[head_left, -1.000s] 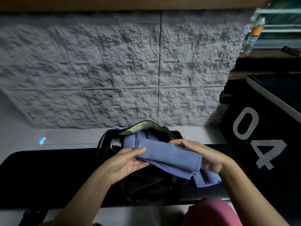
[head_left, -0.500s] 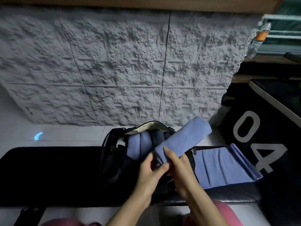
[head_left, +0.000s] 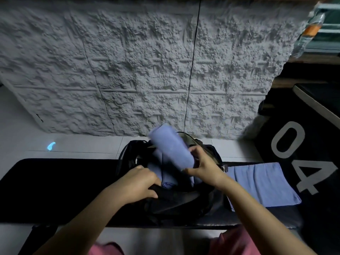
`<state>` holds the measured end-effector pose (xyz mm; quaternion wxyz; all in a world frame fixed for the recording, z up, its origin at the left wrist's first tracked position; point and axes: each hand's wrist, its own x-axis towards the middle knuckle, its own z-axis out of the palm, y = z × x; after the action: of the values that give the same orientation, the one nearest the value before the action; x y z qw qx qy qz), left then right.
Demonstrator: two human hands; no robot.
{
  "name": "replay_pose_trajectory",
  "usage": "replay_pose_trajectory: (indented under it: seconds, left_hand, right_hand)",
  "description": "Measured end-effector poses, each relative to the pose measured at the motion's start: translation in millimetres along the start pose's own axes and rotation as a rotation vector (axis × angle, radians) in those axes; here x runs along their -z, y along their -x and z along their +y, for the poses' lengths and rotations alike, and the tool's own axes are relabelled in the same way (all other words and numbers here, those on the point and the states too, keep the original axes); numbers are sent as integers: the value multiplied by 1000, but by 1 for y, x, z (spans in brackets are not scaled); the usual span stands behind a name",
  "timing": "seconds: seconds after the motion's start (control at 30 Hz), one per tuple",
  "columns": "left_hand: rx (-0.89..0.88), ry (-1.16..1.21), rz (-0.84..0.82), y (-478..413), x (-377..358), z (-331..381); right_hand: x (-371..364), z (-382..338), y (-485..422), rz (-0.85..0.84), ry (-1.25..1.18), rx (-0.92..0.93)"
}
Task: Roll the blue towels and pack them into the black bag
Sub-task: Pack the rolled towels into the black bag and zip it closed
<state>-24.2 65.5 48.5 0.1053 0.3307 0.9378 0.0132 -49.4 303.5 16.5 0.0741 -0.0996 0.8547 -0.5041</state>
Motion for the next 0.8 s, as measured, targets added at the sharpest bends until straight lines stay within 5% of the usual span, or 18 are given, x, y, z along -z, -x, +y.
replay_pose_trajectory:
  seconds: [0.3,0.47,0.57,0.67,0.8]
  left_hand:
    - [-57,190,34,9,-11,-27]
    - [-26,185,41,1,-18,-26]
    - [-13,223,43,1,-19,-28]
    - [12,282,28,1,-20,-31]
    - [53,235,24,2,-15,-32]
  right_hand:
    - [21,17,6,-549,436,-128]
    - [18,21,9,-552,398,-267]
    - [12,26,10,-556,581,-267]
    - [7,21,14,-424,922,-239]
    - [20,7,27,-273,986,-155]
